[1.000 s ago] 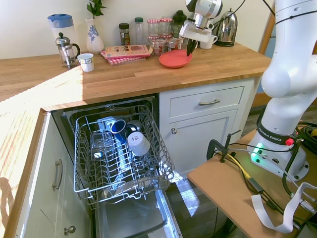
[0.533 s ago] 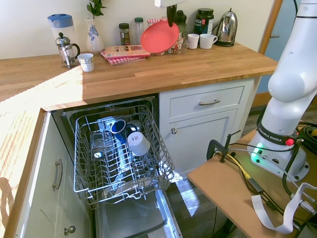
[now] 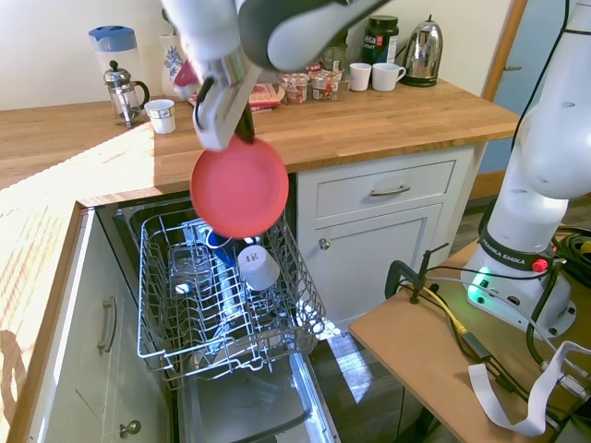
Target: Put the plate in the dishwasher
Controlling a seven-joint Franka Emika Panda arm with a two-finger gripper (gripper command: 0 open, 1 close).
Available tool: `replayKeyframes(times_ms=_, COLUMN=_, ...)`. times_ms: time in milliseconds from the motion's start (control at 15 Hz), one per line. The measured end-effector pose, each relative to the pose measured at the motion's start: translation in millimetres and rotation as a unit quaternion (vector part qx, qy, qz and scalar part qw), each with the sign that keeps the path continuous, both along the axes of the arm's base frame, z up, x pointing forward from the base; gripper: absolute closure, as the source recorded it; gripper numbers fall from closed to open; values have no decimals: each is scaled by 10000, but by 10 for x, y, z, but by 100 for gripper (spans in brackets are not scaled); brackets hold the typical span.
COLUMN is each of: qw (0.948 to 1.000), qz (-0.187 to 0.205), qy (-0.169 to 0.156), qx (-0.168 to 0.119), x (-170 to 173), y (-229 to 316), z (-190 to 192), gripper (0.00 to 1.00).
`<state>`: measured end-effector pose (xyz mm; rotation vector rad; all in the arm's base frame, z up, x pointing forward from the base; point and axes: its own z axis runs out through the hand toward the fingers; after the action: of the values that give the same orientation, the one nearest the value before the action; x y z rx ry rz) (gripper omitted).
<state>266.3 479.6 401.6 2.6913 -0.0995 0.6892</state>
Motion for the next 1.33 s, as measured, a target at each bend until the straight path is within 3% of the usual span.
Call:
replayKeyframes(times_ms=67, qw=9993, qz=183, qy=-250, qx=-222, x=-272, y=184, z=-316, gripper=100)
replayKeyframes(times_ms=200, qw=9960, qz=318, qy=-488, qx=-671, x=-486, y=390, z=-1033, gripper=100)
replayKeyframes(times_ms=333, qw=9941, qz=302, qy=-475, qx=-925, x=-410, y=643, z=-1561, gripper=100)
replayKeyframes(times_ms=533, qw=9934, qz=387, qy=-321, qx=-1027, x=-568, y=1104, z=-2265, gripper=100)
replayKeyframes(times_ms=600, qw=9934, qz=356, qy=-280, qx=-1052, x=-618, y=1230, z=-2384, gripper=0)
replayKeyframes(times_ms=733, qw=9926, qz=194, qy=-214, qx=-1178, x=-590, y=1414, z=-2435, gripper=0)
replayKeyframes(times_ms=867, qw=9924, qz=103, qy=56, qx=-1227, x=-498, y=1571, z=-2415, gripper=0)
replayKeyframes(times_ms=1133, qw=9881, qz=-118, qy=824, qx=-1291, x=-250, y=1765, z=-2284, gripper=0)
replayKeyframes(times_ms=1333, qw=9805, qz=-319, qy=1524, qx=-1197, x=-187, y=1843, z=-1994, gripper=0)
